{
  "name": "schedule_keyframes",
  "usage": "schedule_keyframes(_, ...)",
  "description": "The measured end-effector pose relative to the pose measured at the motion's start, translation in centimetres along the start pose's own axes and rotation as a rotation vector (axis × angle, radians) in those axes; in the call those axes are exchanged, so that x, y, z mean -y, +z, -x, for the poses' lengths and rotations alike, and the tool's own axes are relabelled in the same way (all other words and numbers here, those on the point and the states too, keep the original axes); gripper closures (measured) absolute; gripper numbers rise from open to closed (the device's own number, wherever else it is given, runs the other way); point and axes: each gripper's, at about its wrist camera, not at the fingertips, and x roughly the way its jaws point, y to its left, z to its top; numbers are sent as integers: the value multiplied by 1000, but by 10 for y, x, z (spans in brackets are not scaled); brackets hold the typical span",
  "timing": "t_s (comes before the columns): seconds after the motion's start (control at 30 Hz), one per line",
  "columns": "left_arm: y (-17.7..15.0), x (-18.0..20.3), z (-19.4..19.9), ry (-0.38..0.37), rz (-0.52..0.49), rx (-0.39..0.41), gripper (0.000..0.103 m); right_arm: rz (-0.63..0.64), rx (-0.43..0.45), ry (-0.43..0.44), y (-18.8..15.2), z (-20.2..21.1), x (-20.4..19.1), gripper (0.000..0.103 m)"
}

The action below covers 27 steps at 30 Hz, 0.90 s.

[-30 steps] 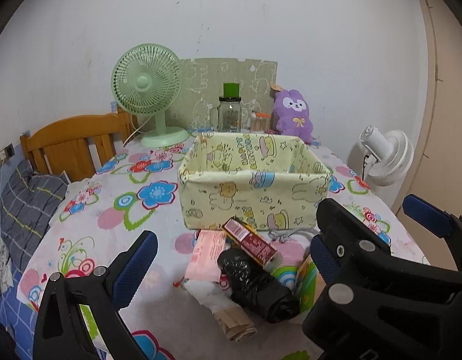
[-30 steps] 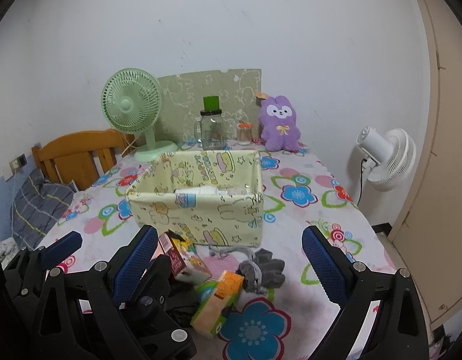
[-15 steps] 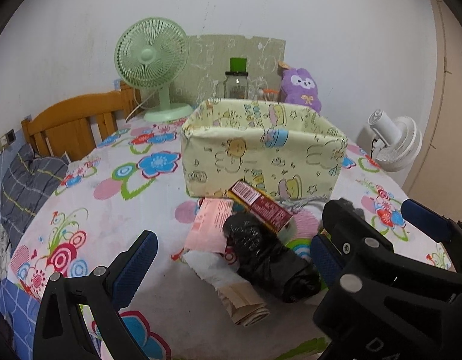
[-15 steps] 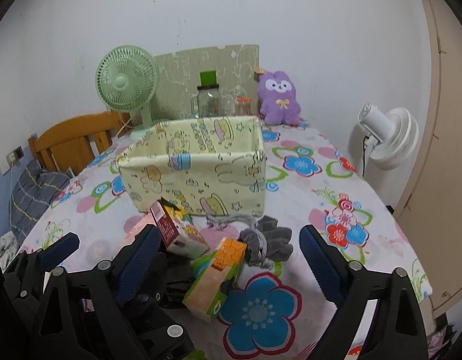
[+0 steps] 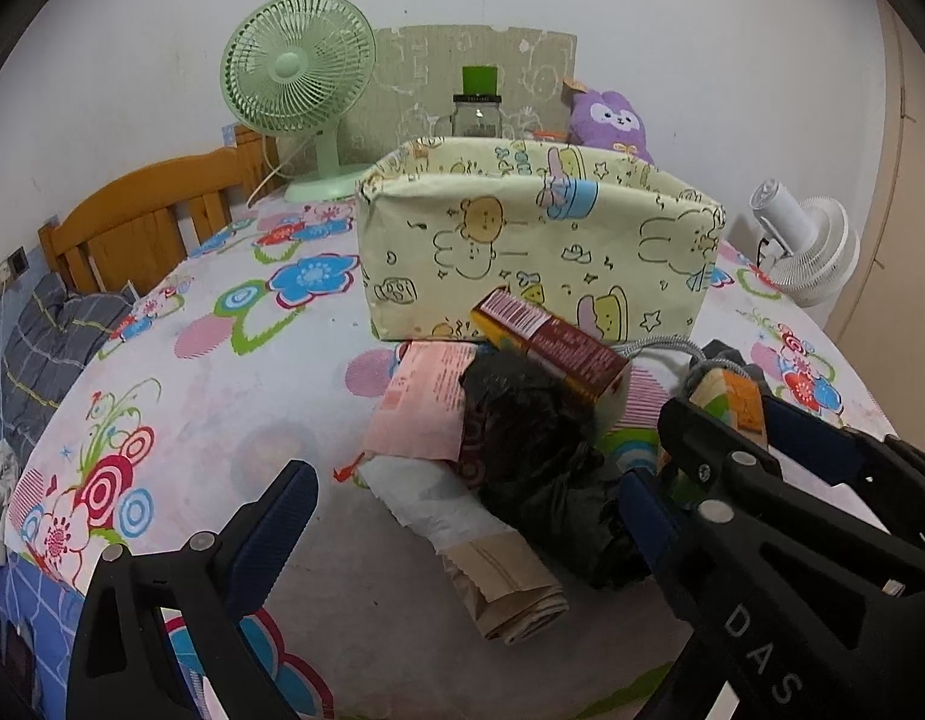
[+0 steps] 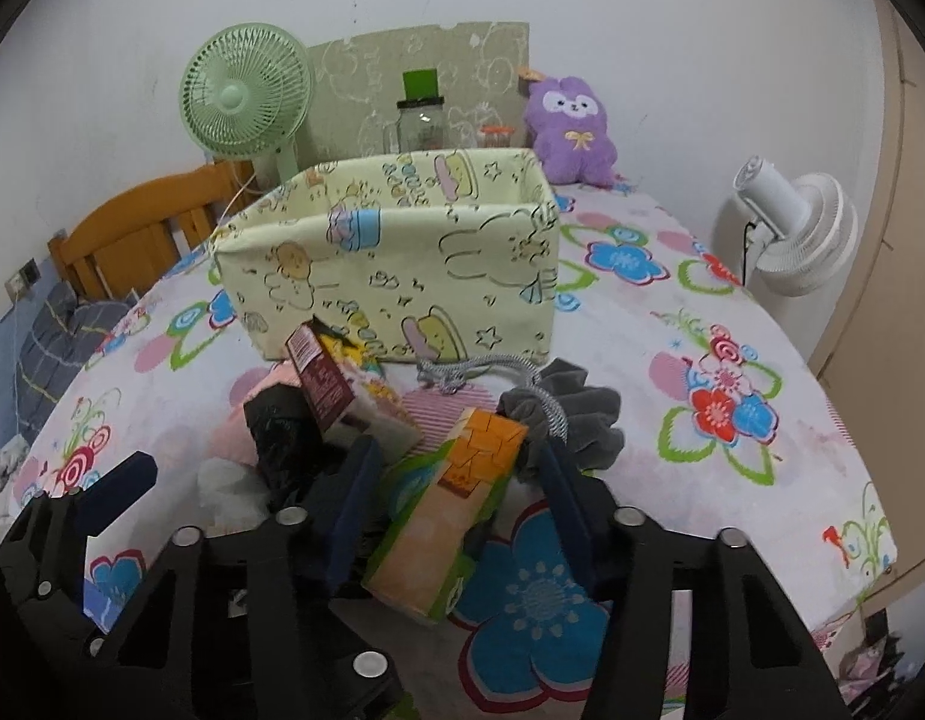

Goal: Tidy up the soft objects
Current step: 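Grasp the black wrapped object with the left tool while the right tool grasps the orange packet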

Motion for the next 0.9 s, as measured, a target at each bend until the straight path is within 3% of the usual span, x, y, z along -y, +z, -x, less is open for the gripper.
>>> schedule_keyframes(0.2,0,3,-1,-3,-5,5,2,-3,-1,5,0,-2,0,80)
schedule_keyframes(0.33,3,6,0,-18,-5,13,3,-7,10,-1,2,-1,1,83)
schedule_keyframes(0.5,9,10,-4,-31,-9,12,15,-22,18,-8,7,1,8,83)
schedule_keyframes(0.6,11,12,-10,-42,3,-12,26,-31,16,-7,8,0,12,82)
schedule_keyframes(0.73,10,14,-17,-56,7,-41,53,-53,-8,6,8,-6,17,82)
schedule_keyframes(0.9,11,15,-15,-50,-1,-33,68,-63,-9,17,7,-7,20,82)
